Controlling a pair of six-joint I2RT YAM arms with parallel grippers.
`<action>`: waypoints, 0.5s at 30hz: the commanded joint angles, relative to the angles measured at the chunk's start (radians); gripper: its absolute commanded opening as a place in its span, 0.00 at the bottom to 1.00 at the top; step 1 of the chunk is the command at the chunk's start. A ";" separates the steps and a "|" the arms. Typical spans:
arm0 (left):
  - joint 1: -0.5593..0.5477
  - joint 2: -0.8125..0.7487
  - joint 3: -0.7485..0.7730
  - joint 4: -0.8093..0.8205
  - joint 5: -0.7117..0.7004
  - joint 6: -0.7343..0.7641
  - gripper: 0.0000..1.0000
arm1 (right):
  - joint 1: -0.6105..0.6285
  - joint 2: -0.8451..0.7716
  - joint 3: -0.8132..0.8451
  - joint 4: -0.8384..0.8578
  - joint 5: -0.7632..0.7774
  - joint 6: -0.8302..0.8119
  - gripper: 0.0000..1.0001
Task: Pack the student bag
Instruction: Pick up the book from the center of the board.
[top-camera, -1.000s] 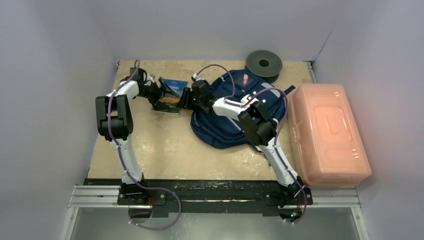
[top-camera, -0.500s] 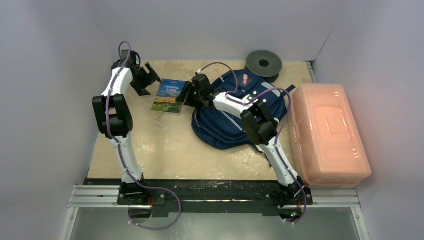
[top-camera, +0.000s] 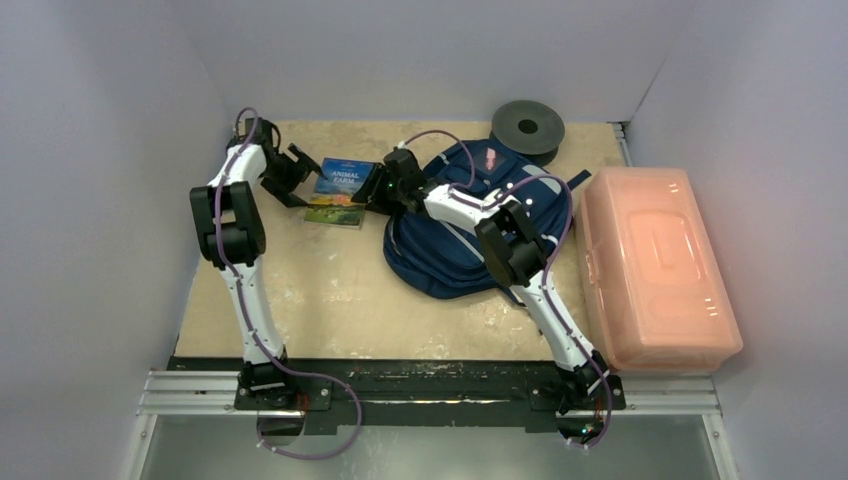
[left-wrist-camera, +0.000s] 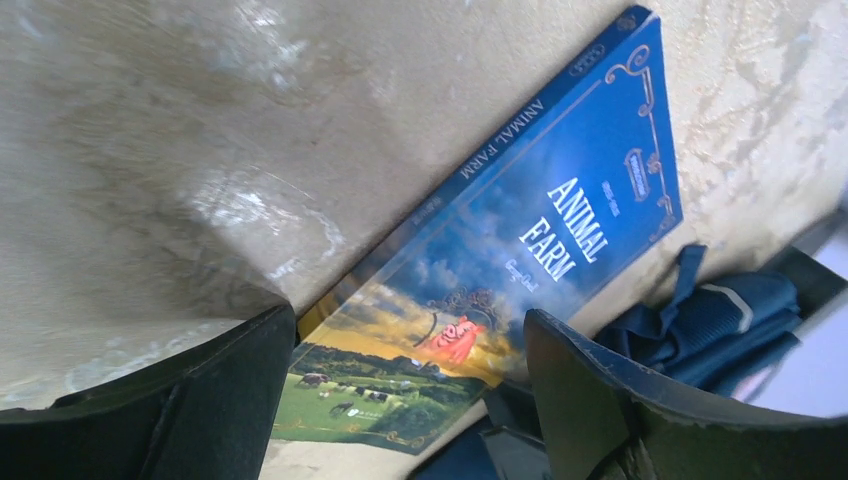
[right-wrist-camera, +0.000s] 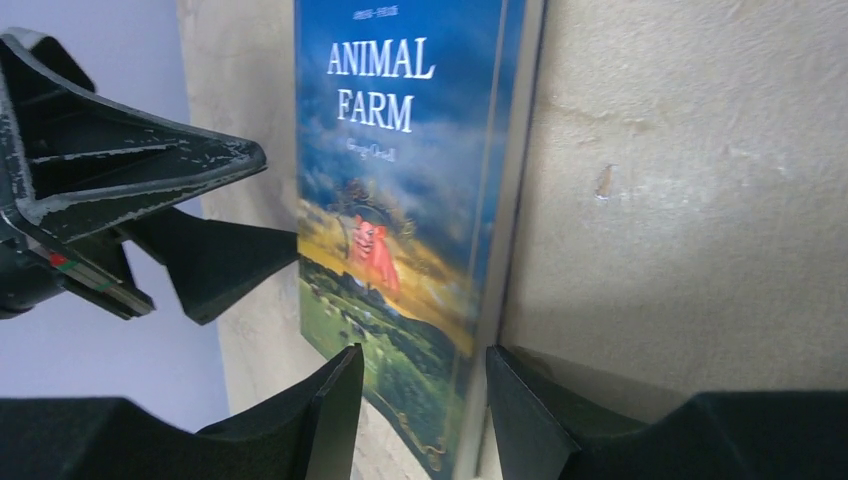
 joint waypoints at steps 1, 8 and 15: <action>0.000 -0.012 -0.058 0.063 0.126 -0.070 0.84 | 0.000 -0.003 -0.033 0.151 -0.084 0.048 0.50; -0.002 -0.027 -0.106 0.096 0.184 -0.100 0.83 | -0.002 -0.050 -0.121 0.337 -0.173 0.163 0.21; -0.002 -0.045 -0.119 0.087 0.194 -0.084 0.83 | -0.009 -0.083 -0.203 0.481 -0.216 0.265 0.08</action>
